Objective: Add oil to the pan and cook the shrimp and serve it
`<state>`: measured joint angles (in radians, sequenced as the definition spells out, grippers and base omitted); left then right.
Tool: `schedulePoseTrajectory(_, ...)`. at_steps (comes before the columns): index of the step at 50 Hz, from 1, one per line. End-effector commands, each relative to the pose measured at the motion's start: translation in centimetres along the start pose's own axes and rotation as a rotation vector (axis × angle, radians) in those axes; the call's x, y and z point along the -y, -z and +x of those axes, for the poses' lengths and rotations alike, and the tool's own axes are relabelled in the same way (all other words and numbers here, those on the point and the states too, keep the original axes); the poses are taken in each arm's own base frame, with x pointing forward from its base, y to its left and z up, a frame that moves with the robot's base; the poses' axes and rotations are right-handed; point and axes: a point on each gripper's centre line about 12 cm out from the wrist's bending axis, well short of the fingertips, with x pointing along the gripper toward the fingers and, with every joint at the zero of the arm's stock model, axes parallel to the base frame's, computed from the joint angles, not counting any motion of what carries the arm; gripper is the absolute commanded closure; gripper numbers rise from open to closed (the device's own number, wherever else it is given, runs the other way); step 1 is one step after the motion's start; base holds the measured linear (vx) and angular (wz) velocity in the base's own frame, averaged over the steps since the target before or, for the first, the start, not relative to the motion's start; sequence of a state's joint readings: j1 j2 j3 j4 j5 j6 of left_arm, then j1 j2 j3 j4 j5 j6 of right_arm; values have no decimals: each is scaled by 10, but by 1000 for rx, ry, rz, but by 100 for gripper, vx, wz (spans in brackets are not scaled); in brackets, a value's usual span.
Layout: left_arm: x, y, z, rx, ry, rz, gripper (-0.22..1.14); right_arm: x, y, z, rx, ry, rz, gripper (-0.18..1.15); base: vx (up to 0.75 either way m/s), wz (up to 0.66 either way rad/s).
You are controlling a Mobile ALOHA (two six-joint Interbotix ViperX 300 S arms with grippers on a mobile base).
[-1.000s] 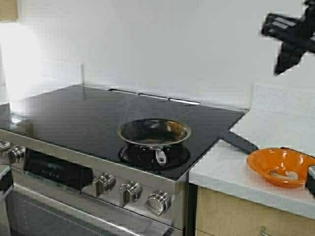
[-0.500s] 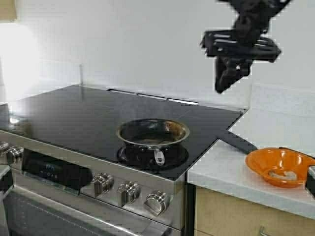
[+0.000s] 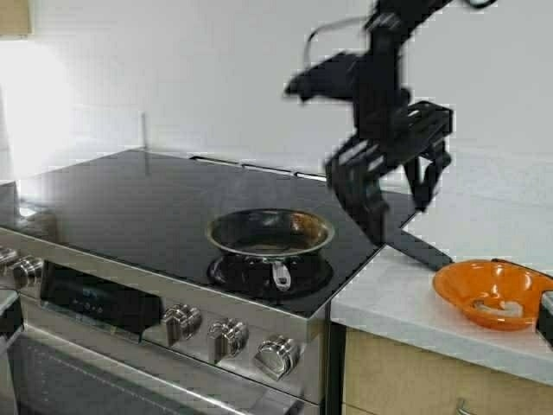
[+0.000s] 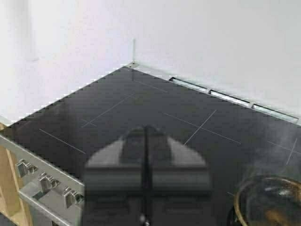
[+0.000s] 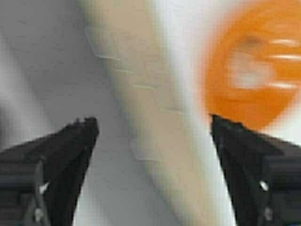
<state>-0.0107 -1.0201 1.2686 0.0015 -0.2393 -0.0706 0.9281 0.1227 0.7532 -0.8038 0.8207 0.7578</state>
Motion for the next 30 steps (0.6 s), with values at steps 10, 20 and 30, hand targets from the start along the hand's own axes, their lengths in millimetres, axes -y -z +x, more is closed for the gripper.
schedulePoseTrajectory(10, 0, -7, 2, 17, 0, -21, 89, -33, -8, 6, 85, 248, -40, -5, 0, 0)
schedulePoseTrajectory(20, 0, -7, 2, 17, 1, -29, 89, -44, 6, 37, 35, 328, -10, -5, 0, 0)
schedulePoseTrajectory(30, 0, -7, 2, 15, 1, -28, 89, -40, 11, 61, 51, 493, 40, -4, 0, 0)
